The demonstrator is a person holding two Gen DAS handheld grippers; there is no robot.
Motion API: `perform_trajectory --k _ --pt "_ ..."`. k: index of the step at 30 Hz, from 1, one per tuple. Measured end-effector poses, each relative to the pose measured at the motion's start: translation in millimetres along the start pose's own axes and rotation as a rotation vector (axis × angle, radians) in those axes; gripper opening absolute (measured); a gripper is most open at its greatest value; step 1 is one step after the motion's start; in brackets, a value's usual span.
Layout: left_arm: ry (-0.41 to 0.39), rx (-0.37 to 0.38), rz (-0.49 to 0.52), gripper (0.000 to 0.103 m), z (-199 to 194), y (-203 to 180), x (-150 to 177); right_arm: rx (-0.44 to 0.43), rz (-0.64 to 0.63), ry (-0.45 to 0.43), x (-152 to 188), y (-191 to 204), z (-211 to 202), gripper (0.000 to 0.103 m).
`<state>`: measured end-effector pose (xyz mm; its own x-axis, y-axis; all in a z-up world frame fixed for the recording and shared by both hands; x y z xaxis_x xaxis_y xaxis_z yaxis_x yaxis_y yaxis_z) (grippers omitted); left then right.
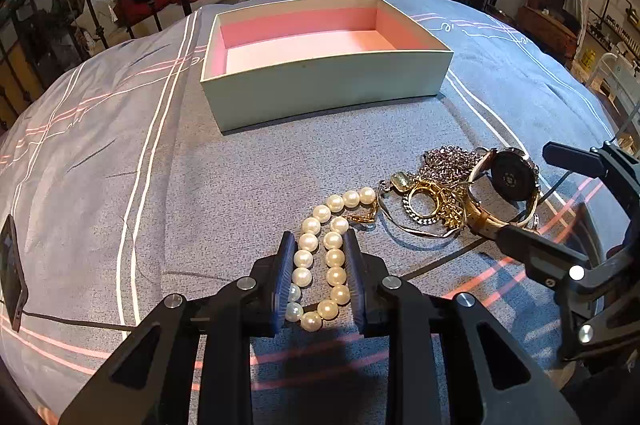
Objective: Organize jewelry
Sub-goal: 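Grasp the pearl bracelet with the left gripper while the right gripper grasps the tan-strap watch, then carry the pearl bracelet and watch into the green box and open both grippers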
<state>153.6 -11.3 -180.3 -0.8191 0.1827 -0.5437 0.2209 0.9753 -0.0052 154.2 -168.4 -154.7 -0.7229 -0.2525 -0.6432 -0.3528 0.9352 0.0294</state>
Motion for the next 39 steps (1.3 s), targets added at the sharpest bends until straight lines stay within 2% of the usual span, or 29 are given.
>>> perform_trajectory --k 2,5,11,20,28,32,39 --pt "0.006 0.009 -0.023 0.024 -1.7 2.1 -1.3 -0.006 -0.015 0.017 0.8 3.2 6.3 0.093" --pt "-0.004 0.006 -0.048 0.02 -9.4 7.1 -4.8 -0.038 -0.023 0.049 3.1 6.1 16.7 0.062" --pt "-0.049 0.005 -0.073 0.021 -27.1 16.0 -17.0 -0.015 -0.069 0.051 0.8 10.4 20.2 0.058" --pt "-0.037 0.033 -0.081 0.021 -21.6 10.3 -22.0 -0.045 -0.035 0.024 -5.4 2.2 7.3 0.054" --pt "-0.05 0.054 -0.098 0.021 -22.3 8.6 -32.2 -0.055 -0.015 -0.018 -24.7 -4.4 -0.5 0.054" --pt "-0.084 0.063 -0.115 0.021 -31.3 12.7 -47.5 -0.068 -0.033 -0.056 -46.4 -3.0 -3.4 0.054" --pt "-0.169 0.034 -0.133 0.021 -44.9 22.8 -96.4 -0.087 -0.059 -0.167 -110.8 -10.0 -14.5 0.053"
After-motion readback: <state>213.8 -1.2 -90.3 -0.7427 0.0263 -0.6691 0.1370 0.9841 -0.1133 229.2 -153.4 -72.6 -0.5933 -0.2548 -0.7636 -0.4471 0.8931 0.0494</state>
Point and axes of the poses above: each gripper's, at about its wrist camera, not at the fingertips, and z roughly the way its jaws point, y to its left, x to its underside, the point moved 6 cm from there along z, roughly the way its jaws point, and after that the axes turned 2 degrees about -z, right-handed, at the moved point
